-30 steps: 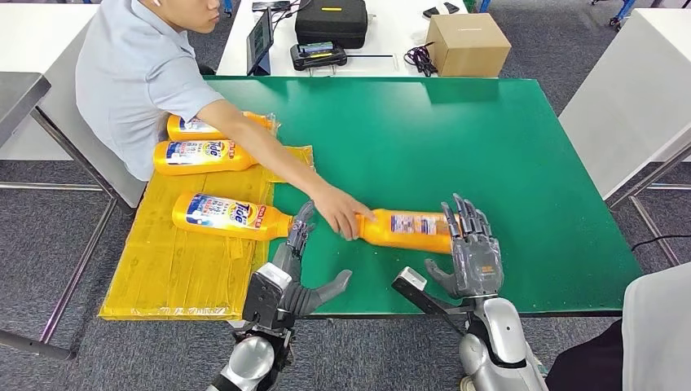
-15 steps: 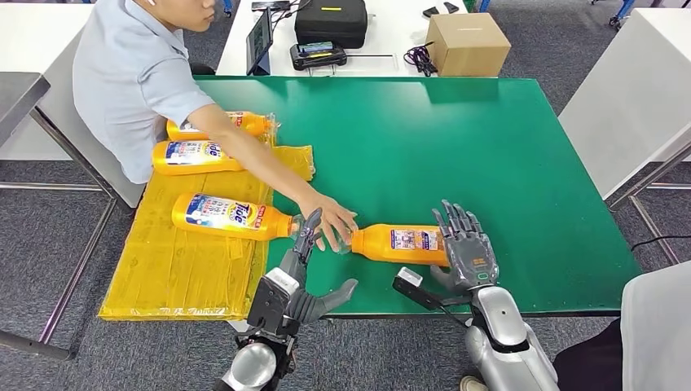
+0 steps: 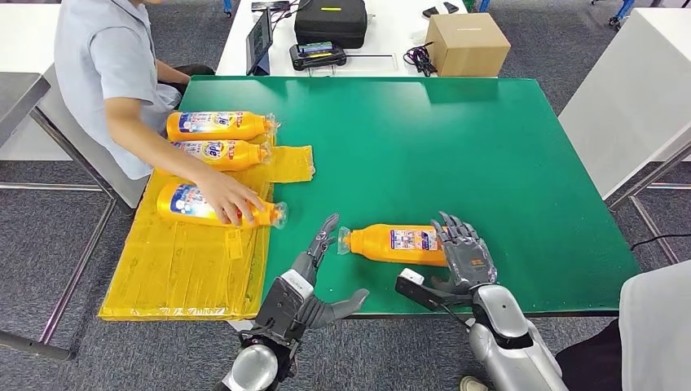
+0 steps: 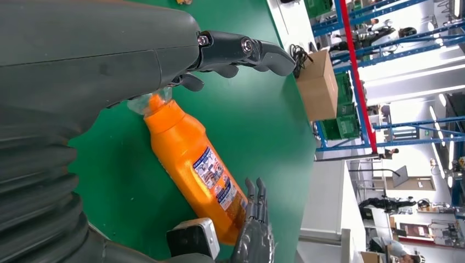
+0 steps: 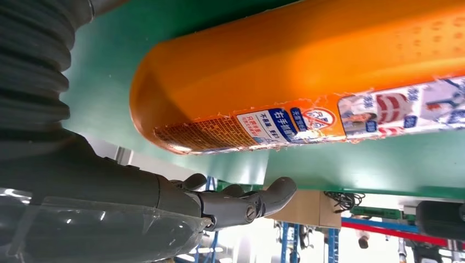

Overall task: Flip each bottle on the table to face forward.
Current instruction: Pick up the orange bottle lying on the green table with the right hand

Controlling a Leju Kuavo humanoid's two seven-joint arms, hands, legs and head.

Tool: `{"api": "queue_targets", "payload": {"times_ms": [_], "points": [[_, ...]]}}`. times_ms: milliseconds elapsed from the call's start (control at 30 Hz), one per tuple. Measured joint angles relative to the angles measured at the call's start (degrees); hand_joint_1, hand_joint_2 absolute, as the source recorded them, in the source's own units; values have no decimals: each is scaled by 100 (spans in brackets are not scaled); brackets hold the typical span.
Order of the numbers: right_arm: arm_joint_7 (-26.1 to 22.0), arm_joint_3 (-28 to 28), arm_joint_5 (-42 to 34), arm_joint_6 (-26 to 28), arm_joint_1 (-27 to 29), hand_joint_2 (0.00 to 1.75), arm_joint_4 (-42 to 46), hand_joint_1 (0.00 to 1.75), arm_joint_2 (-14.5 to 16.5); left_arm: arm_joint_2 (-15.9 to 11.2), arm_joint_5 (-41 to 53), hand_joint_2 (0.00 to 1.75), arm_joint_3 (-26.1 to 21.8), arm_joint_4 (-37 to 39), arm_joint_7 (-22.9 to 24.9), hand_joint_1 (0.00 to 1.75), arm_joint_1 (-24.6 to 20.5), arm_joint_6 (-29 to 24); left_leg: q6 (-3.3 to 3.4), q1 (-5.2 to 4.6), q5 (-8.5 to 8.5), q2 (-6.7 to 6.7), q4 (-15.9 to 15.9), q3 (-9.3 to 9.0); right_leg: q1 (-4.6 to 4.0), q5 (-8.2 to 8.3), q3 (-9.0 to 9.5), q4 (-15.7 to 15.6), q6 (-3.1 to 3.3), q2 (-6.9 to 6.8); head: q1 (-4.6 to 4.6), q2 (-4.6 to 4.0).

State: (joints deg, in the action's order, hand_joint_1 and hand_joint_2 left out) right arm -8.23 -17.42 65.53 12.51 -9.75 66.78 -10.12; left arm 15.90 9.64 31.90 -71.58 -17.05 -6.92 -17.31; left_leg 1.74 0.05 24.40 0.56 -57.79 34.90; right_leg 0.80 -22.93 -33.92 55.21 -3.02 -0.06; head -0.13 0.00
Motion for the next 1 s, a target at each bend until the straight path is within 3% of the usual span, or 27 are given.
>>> {"api": "queue_targets", "payload": {"times_ms": [1000], "points": [[-9, -377, -117, -257, -811, 175, -1119, 0, 9, -6, 660, 175, 288, 131, 368, 0, -242, -130, 0, 0, 0, -3, 0, -8, 0, 1, 4, 0, 0, 2, -1, 0]]}}
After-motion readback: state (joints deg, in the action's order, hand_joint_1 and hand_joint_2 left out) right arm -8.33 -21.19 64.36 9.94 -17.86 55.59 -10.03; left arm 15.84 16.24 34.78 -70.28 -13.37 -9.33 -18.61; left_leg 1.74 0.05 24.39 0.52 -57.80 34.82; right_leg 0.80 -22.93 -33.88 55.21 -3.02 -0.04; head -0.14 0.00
